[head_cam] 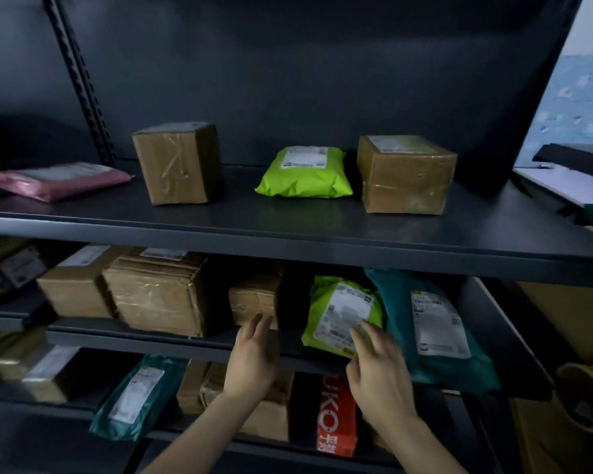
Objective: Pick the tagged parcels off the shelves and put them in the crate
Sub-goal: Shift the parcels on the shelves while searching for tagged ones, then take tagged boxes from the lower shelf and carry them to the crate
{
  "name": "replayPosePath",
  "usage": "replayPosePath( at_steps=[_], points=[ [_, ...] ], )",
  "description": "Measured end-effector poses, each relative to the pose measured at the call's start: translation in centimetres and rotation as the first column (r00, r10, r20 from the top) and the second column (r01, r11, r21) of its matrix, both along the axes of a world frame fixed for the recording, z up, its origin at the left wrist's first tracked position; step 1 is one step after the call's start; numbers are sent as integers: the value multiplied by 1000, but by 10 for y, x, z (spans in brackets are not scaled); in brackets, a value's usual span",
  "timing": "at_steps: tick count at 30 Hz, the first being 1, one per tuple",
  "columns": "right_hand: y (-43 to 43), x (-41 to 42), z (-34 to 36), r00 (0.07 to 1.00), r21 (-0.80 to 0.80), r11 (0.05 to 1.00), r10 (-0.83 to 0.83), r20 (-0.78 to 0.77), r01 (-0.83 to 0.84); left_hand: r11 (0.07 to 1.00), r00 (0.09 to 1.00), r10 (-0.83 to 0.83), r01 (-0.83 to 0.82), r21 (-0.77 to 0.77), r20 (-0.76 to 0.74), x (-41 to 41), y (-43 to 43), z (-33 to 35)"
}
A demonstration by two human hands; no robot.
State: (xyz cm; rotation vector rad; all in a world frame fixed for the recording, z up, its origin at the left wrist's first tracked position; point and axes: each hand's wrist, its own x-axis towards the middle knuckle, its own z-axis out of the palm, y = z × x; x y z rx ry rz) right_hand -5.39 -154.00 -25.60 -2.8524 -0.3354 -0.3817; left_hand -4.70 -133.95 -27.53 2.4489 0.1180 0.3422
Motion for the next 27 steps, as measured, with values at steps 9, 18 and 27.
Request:
replayPosePath(
  at_steps=[9, 18, 27],
  points=[
    [123, 32, -5, 993, 140, 988, 71, -99, -57, 980, 983, 161, -149, -135, 84, -16, 114, 2],
    [211, 82, 16, 970, -12, 971, -238, -40, 238, 914, 935, 324, -270, -303, 144, -5, 223, 19],
    [231, 90, 14, 886, -78, 895, -446, -125, 439, 727, 969, 246, -179, -663, 8, 27, 250, 37]
  ],
)
